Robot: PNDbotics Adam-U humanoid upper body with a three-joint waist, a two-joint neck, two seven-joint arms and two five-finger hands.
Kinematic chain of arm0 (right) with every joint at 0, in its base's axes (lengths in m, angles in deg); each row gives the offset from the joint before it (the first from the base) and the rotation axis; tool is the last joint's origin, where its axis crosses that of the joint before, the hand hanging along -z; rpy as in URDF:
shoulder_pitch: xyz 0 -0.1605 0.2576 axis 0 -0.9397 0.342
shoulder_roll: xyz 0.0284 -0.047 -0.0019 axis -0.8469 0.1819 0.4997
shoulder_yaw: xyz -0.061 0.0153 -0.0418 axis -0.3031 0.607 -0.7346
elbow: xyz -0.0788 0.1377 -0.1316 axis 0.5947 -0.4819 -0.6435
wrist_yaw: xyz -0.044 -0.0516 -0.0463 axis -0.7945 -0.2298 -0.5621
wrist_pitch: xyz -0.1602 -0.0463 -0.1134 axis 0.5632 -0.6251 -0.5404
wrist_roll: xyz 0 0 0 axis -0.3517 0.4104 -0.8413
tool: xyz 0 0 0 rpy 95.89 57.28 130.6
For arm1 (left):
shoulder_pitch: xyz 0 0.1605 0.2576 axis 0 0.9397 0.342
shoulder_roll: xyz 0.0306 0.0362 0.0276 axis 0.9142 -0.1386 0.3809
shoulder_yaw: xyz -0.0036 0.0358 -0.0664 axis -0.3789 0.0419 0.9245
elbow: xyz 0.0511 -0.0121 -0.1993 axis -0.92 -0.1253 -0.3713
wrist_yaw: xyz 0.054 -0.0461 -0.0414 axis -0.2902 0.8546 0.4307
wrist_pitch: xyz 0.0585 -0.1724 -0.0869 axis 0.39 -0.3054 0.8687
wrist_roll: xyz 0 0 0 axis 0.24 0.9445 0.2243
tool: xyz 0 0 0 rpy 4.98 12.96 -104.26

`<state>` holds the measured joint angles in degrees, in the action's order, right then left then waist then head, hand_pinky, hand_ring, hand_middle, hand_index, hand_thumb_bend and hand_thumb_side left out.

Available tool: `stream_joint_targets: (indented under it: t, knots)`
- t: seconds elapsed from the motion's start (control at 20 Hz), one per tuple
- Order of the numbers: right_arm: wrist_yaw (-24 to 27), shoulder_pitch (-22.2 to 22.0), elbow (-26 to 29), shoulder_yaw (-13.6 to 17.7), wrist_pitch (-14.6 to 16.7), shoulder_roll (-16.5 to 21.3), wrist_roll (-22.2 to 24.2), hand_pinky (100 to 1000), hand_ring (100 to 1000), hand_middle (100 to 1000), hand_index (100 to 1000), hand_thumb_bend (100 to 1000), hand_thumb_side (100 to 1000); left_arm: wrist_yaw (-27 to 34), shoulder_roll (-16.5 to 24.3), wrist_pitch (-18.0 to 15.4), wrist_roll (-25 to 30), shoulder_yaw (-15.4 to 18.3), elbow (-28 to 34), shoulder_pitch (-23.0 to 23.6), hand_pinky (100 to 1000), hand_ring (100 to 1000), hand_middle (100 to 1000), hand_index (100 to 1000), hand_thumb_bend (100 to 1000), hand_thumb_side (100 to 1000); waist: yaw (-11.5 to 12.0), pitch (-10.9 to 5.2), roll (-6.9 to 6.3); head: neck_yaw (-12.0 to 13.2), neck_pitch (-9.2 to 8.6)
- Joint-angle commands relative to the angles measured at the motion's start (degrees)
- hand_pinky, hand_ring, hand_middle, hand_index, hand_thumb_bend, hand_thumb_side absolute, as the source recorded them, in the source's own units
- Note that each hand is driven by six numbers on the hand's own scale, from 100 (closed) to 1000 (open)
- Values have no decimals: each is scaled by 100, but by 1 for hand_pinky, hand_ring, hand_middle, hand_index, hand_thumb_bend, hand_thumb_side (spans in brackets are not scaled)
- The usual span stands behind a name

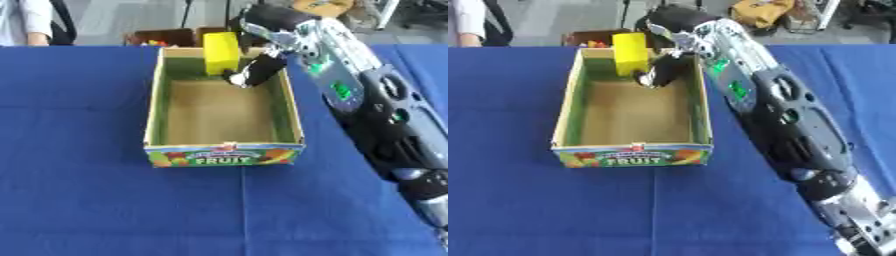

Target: Pick up objects on the table and place them in the box.

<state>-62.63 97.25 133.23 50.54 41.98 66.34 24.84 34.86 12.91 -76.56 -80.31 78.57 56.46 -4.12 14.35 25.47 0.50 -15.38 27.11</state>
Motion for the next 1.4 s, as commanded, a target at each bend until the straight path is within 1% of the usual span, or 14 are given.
stream_joint_targets:
  t: [0.05, 0.15, 0.3, 0.35, 0.5, 0.65, 0.7, 0.85, 0.95, 1.05, 1.1, 1.15, 1.2, 1.4]
  knots:
    - [-69, 140, -144, 19, 72, -39, -62, 511, 643, 439, 554, 100, 399, 24, 44, -2, 27, -1, 109, -71, 539, 834, 855, 931, 100, 1000, 12, -118, 65, -24, -67]
    - [-41, 72, -277, -34, 79, -110, -21, 514, 647, 440, 555, 100, 393, 30, 42, -5, 33, -9, 109, -86, 538, 834, 855, 931, 100, 1000, 49, -101, 77, -62, -63]
    - [83, 95, -670, -27, 168, -222, 149, 521, 659, 451, 567, 100, 409, 43, 35, -6, 51, -24, 109, -99, 537, 834, 855, 932, 100, 1000, 82, -84, 91, -84, -54]
    - [120, 123, -810, -22, 235, -248, 177, 536, 680, 477, 604, 124, 435, 46, 34, -6, 54, -25, 109, -99, 537, 833, 855, 932, 100, 1000, 86, -81, 96, -82, -48]
    - [185, 181, -1105, 5, 444, -286, 249, 571, 727, 520, 668, 174, 448, 51, 32, -3, 57, -24, 109, -94, 536, 833, 855, 932, 100, 1000, 82, -74, 102, -75, -32]
    - [161, 204, -1285, 52, 577, -293, 329, 596, 753, 560, 692, 201, 456, 52, 33, -3, 56, -22, 109, -94, 536, 833, 854, 932, 100, 1000, 73, -72, 110, -66, -25]
    - [151, 208, -1321, 69, 608, -294, 345, 597, 752, 556, 684, 189, 452, 52, 32, -3, 55, -21, 109, -94, 536, 833, 854, 932, 100, 1000, 69, -73, 111, -63, -25]
    - [125, 213, -1368, 102, 644, -286, 339, 599, 756, 563, 688, 208, 464, 51, 32, 0, 56, -20, 109, -89, 536, 833, 854, 932, 100, 1000, 62, -78, 109, -58, -24]
    - [116, 207, -1383, 99, 681, -278, 369, 619, 780, 623, 736, 293, 537, 50, 28, 3, 57, -20, 109, -87, 536, 833, 854, 931, 100, 1000, 57, -80, 108, -58, -24]
    - [124, 194, -1370, 114, 736, -269, 443, 657, 818, 725, 818, 418, 596, 51, 24, 7, 58, -20, 109, -84, 536, 833, 851, 931, 100, 1000, 46, -81, 103, -57, -23]
    - [126, 192, -1348, 134, 750, -260, 474, 664, 824, 742, 839, 439, 602, 51, 24, 8, 57, -19, 109, -82, 536, 833, 850, 931, 100, 1000, 40, -81, 99, -55, -22]
    - [127, 193, -1310, 163, 750, -248, 490, 670, 829, 759, 855, 434, 626, 51, 24, 9, 56, -18, 109, -80, 536, 833, 851, 931, 100, 1000, 31, -82, 94, -50, -21]
    - [126, 198, -1255, 195, 740, -227, 492, 673, 833, 771, 868, 472, 613, 51, 25, 10, 56, -18, 109, -77, 536, 833, 851, 932, 100, 1000, 22, -84, 89, -47, -18]
    - [102, 205, -808, 312, 658, -41, 366, 677, 833, 781, 891, 493, 640, 46, 32, 14, 45, -6, 109, -61, 535, 833, 851, 931, 100, 1000, -24, -89, 68, -22, -3]
